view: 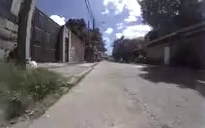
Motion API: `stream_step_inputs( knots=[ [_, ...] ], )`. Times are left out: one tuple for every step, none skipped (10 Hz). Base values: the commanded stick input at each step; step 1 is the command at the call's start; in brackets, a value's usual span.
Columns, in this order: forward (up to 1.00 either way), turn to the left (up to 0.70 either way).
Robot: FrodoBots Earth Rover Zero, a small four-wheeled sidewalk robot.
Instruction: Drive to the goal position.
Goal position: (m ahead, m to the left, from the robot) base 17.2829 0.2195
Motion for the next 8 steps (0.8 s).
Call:
stream_step_inputs(
  knots=[
    [1.0,0.14],
    [1.0,0.14],
    [1.0,0.1],
    [1.0,0.02],
    [1.0,0.1],
    [1.0,0.16],
    [1.0,0.14],
    [1.0,-0.07]
  ],
)
